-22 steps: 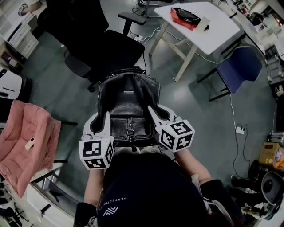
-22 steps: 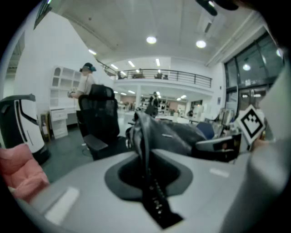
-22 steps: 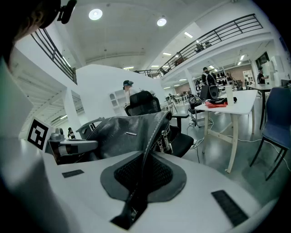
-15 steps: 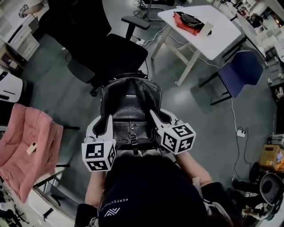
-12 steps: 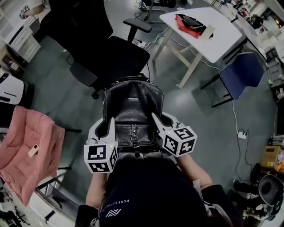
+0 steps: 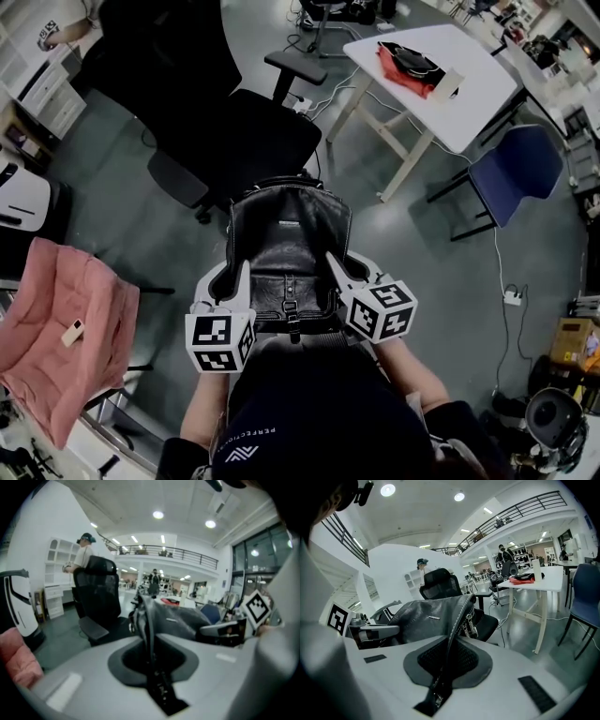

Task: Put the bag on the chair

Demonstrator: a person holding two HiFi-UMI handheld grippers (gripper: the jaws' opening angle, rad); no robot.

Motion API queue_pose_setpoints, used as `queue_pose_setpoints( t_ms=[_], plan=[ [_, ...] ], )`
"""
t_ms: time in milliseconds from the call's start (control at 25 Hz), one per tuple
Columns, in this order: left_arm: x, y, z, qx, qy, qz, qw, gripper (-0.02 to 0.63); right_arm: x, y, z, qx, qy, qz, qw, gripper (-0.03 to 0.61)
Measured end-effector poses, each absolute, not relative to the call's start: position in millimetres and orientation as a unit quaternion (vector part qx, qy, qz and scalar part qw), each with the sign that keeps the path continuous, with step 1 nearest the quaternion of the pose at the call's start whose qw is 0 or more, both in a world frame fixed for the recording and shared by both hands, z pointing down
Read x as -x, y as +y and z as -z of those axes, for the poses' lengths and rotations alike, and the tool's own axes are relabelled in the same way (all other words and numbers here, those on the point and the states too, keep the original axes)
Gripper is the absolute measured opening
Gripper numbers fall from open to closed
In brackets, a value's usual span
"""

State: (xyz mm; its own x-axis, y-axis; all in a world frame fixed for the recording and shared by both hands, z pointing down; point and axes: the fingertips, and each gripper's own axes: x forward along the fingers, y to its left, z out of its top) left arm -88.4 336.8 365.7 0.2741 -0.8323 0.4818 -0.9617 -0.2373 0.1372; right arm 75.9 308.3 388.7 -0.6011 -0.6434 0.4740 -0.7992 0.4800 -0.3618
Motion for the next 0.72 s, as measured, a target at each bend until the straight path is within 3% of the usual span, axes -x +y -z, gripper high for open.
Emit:
queue_pose_setpoints(
  t_ms=[720],
  plan=[
    [62,226,-368,-0.730,-0.624,-0.166,0.223,0.057,-98,183,-394,-0.368,-0.868,-0.298,0.149,0.023]
  ],
)
